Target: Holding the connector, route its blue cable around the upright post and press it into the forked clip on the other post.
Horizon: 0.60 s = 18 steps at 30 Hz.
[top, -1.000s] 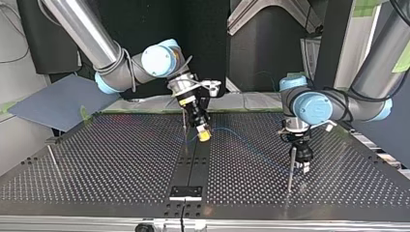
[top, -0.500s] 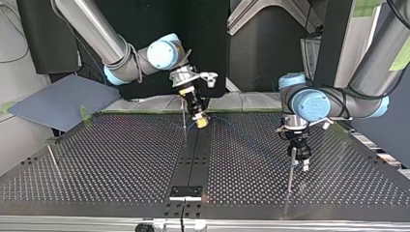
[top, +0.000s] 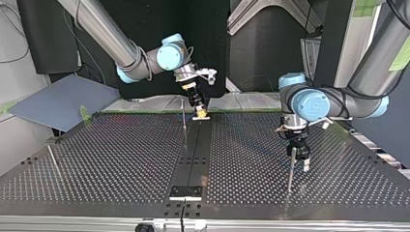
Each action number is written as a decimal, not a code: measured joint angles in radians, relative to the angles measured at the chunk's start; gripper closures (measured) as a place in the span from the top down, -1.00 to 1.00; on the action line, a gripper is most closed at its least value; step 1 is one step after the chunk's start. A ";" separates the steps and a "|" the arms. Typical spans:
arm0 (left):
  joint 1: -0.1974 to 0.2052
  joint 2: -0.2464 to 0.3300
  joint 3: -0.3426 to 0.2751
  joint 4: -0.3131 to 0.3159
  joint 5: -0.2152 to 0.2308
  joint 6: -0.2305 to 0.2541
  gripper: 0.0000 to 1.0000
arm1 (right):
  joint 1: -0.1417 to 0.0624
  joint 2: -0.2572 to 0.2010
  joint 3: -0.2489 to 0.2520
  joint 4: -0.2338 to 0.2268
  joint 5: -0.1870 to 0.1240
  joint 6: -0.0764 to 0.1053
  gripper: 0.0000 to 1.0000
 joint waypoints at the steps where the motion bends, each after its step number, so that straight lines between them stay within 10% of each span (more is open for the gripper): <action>1: -0.001 0.000 0.000 0.000 0.000 0.000 0.97 | 0.000 0.009 0.000 -0.001 0.002 0.000 -1.00; 18: -0.005 -0.027 0.005 -0.014 0.011 0.000 0.97 | -0.003 0.109 0.025 -0.060 0.020 0.000 -1.00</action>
